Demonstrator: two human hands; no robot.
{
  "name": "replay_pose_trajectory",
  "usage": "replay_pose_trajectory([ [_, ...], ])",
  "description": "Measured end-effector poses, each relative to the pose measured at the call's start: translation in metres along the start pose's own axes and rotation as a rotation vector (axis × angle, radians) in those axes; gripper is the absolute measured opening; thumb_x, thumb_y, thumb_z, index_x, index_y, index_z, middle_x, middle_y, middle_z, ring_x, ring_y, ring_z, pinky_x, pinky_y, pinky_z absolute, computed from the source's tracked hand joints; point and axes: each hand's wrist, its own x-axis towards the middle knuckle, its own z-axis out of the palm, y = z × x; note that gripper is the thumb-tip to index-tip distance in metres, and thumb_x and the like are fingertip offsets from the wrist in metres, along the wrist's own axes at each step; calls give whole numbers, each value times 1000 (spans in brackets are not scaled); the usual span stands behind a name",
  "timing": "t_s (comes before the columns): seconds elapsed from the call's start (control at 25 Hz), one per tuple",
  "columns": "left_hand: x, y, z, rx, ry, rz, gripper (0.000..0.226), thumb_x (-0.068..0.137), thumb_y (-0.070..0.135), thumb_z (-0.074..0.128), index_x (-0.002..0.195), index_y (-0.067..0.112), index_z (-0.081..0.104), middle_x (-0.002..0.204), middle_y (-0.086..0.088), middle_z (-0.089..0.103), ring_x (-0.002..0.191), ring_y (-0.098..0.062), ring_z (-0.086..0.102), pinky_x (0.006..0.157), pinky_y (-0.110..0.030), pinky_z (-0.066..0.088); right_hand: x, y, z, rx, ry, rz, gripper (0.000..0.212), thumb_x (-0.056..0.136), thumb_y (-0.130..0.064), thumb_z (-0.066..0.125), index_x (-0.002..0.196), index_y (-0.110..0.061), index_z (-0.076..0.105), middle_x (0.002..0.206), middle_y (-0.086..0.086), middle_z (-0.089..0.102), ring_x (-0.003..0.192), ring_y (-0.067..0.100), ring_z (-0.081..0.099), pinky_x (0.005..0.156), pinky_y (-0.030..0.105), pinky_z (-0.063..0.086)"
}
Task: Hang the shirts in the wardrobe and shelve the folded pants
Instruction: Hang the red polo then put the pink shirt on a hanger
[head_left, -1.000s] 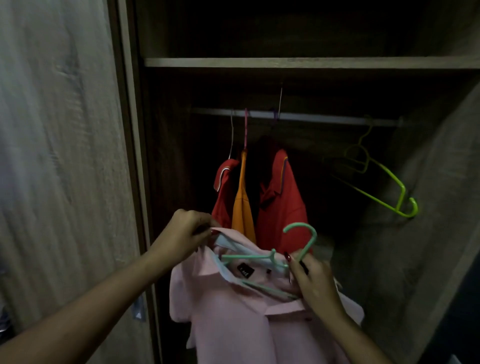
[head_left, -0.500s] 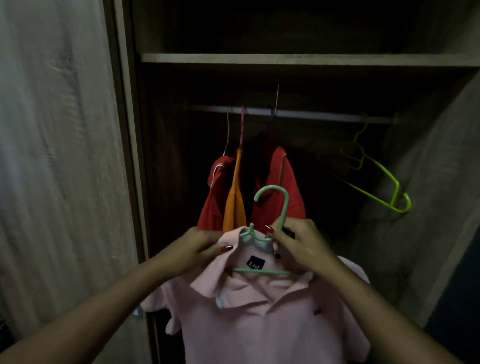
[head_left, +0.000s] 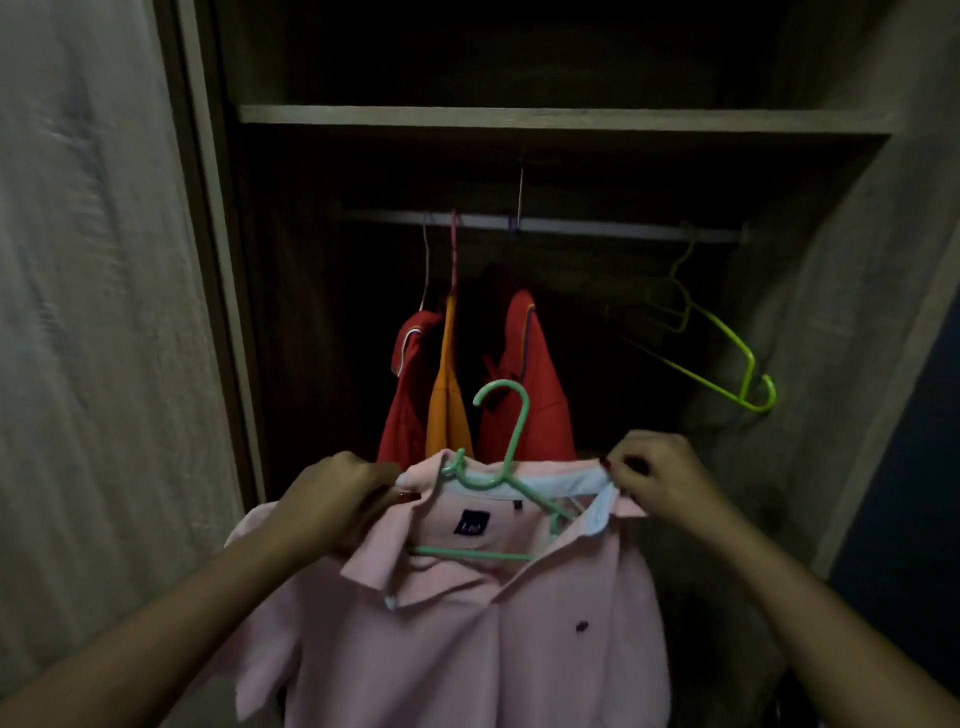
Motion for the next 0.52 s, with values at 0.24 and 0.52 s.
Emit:
replay_pose_trajectory([
  [0.24, -5, -2, -12, -264, 118, -60, 41, 85, 63, 42, 63, 28, 46, 49, 7, 46, 45, -5, 46, 49, -36, 40, -5, -1, 3, 76, -65, 8, 30, 85, -33, 50, 100, -14, 68, 98, -4, 62, 90, 2, 60, 80, 12, 45],
  [0.52, 24, 5, -24, -532, 72, -13, 58, 84, 60, 48, 59, 8, 51, 53, 8, 38, 49, -1, 35, 47, -25, 30, 3, -25, -38, 272, -498, 24, 17, 87, -35, 62, 89, -18, 64, 85, -12, 65, 82, -4, 56, 74, 19, 46],
])
